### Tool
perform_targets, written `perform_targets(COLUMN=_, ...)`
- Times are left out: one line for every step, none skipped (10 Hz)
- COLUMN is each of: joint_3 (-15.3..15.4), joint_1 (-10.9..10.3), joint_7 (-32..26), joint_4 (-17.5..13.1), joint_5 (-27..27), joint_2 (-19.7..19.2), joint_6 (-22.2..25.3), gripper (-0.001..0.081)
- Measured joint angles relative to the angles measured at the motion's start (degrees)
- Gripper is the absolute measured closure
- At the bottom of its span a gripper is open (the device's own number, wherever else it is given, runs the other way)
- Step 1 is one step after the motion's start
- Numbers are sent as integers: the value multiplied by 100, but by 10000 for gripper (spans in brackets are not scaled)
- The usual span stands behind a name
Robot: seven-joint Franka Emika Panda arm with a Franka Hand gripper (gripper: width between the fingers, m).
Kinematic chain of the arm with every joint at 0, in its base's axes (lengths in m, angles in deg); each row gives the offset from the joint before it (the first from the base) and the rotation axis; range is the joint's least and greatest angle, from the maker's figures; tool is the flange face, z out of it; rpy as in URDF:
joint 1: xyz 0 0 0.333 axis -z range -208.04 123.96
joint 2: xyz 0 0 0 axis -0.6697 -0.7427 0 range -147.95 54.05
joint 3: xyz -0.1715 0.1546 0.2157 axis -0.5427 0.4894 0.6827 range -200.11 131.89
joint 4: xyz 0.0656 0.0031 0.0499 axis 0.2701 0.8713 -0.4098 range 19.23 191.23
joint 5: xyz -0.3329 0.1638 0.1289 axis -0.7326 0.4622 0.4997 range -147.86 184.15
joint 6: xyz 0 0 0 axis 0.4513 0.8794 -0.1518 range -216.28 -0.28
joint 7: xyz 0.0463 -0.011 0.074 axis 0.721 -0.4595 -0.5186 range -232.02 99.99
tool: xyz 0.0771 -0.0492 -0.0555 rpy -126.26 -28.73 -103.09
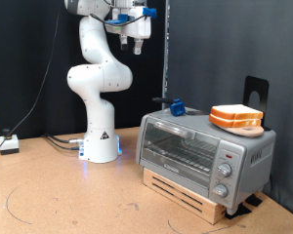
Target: Make a piece of toast with the oven
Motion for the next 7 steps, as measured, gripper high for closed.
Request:
perform_targets(joint_3=11, joint_1=-45, joint_7=-323, joint_4=8, joint_5=0, joint_2=4, joint_6=-71, gripper=-3)
perform_targets(joint_3=14, joint_1=-188, joint_7=-891, joint_4=38, joint_5=2, joint_2=16, joint_6=-150, gripper=-3)
perform_targets(joint_3=3, joint_1=-367, joint_7=-1478, joint_4=89, joint_5=3, joint_2=33, joint_6=-171, gripper=-3)
perform_targets(joint_3=-30, joint_1=-519, joint_7=-2095, joint_4=149, joint_5=2, joint_2=37, joint_6=-175, gripper=-3)
perform_targets(joint_3=-83, joint_1=-622, joint_7=-2751, joint_4=244, joint_5=-119, joint_2=17, joint_6=-303, gripper=-3)
perform_targets(joint_3=-133, joint_1=-701, joint_7=-3260, joint_4=335, joint_5=-222, joint_2=-31, joint_6=-455, gripper=-3)
perform_targets(joint_3=-125, joint_1=-670, joint_7=-3042, joint_4=334, joint_5=-182, joint_2=-25, joint_6=-451, gripper=-3)
